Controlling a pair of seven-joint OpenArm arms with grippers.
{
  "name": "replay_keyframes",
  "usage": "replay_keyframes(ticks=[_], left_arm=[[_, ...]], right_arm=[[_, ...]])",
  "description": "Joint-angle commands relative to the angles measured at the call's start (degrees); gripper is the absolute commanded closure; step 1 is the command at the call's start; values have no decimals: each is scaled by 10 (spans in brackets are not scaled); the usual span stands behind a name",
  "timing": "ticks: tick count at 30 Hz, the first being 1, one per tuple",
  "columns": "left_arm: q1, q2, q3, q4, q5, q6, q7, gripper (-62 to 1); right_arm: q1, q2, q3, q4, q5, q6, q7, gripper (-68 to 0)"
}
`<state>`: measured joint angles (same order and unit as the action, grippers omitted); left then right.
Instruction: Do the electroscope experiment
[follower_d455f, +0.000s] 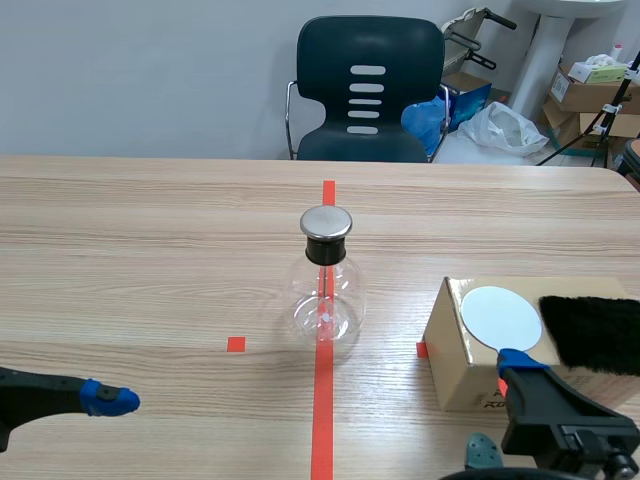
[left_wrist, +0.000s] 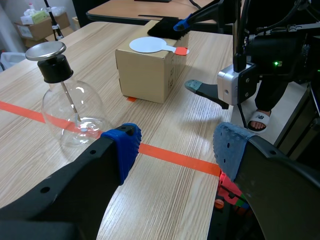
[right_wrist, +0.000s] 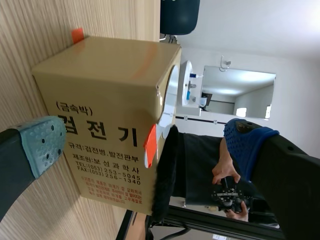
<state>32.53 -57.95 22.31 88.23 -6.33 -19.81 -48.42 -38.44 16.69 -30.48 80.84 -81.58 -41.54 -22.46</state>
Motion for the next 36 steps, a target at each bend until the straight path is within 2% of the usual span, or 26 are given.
replay_keyframes(ticks=[1,5,10,19,25,36], left_arm=[[-2,2,-3,3,-5,-5,-10,-347],[-2,2,-3,3,-5,-5,-10,-347],[-2,2,-3,3,-5,-5,-10,-347],[-2,2,-3,3,-5,-5,-10,-347],[-2,2,-3,3,-5,-5,-10,-347],[-2,2,-3,3,-5,-5,-10,-347]], right_arm=[[3,7,7,7,-1,-33,-2,-667],[3,19,13,9,15,-33,3,-667],[3,22,33,10,40,-33,32,-667],[3,22,69,11,93,-33,120,-667],[3,22,73,11,115,-33,164,-667],[3,22,73,11,116,-33,164,-667]])
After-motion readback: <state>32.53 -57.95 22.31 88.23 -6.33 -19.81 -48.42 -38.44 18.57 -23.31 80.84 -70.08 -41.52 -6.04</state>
